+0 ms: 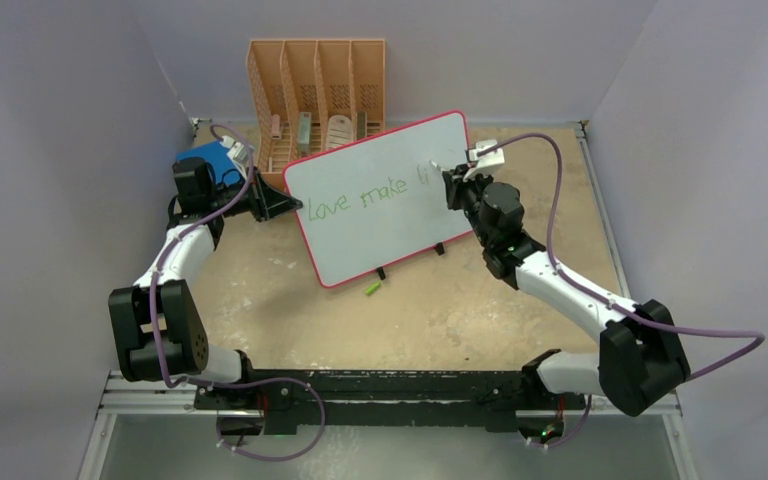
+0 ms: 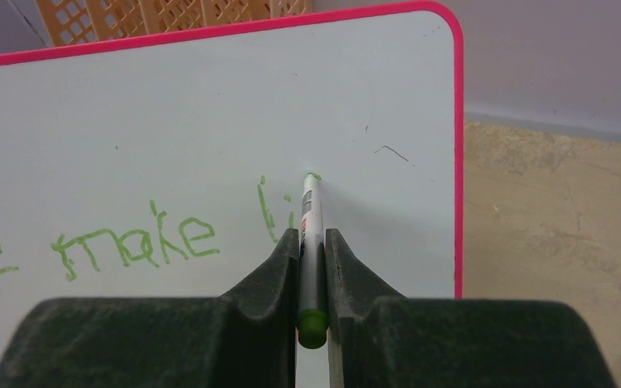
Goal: Write a sentence on the whiteboard
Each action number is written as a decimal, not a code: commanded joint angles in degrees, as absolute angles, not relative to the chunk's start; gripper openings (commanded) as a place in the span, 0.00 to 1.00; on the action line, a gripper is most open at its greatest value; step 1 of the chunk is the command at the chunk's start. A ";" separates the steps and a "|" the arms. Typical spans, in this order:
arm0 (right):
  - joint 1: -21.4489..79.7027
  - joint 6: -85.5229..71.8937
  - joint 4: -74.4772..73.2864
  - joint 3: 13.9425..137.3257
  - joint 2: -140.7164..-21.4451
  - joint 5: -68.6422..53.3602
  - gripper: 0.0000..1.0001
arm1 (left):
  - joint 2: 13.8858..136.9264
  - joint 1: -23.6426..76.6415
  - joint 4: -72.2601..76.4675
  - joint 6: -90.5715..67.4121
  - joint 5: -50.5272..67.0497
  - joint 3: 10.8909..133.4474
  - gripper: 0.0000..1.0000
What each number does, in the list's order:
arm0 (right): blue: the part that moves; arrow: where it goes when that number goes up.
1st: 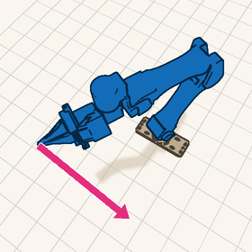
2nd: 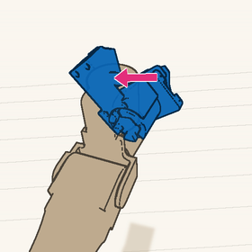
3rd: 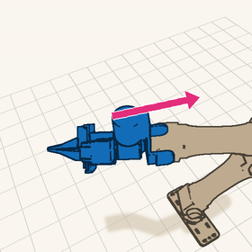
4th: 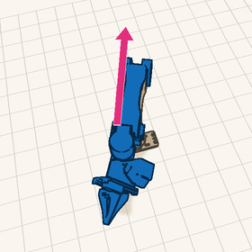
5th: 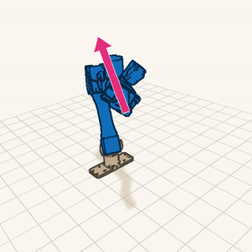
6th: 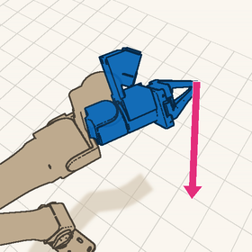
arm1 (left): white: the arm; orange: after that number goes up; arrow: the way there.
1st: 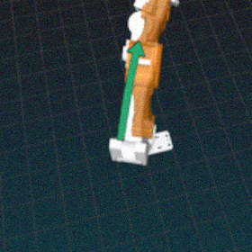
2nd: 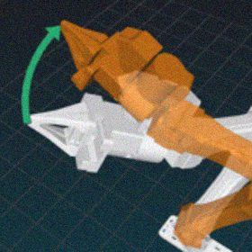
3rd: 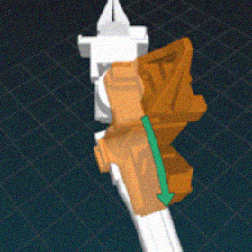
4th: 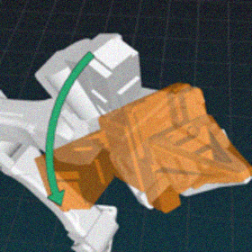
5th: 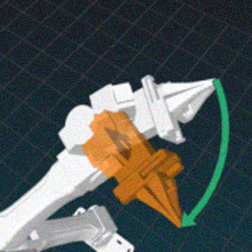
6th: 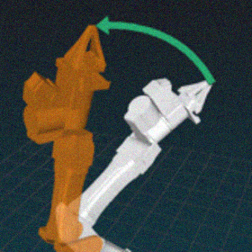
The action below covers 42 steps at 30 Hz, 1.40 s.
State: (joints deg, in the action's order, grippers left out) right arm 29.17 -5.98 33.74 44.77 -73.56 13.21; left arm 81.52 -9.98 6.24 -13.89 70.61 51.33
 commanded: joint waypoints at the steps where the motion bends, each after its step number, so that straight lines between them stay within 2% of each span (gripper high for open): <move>1: 29.04 -5.58 33.95 46.97 -72.99 11.22 0.00 | 79.54 -10.02 9.32 -11.17 70.57 52.82 0.00; 42: 29.15 -8.93 25.19 40.09 -69.34 10.45 0.00 | 79.45 -10.46 11.14 -12.57 71.17 52.45 0.00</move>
State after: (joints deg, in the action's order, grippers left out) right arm 29.19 -7.81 26.24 40.77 -69.84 12.25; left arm 81.52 -10.00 6.37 -14.13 70.50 51.33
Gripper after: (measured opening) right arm 0.140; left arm 0.041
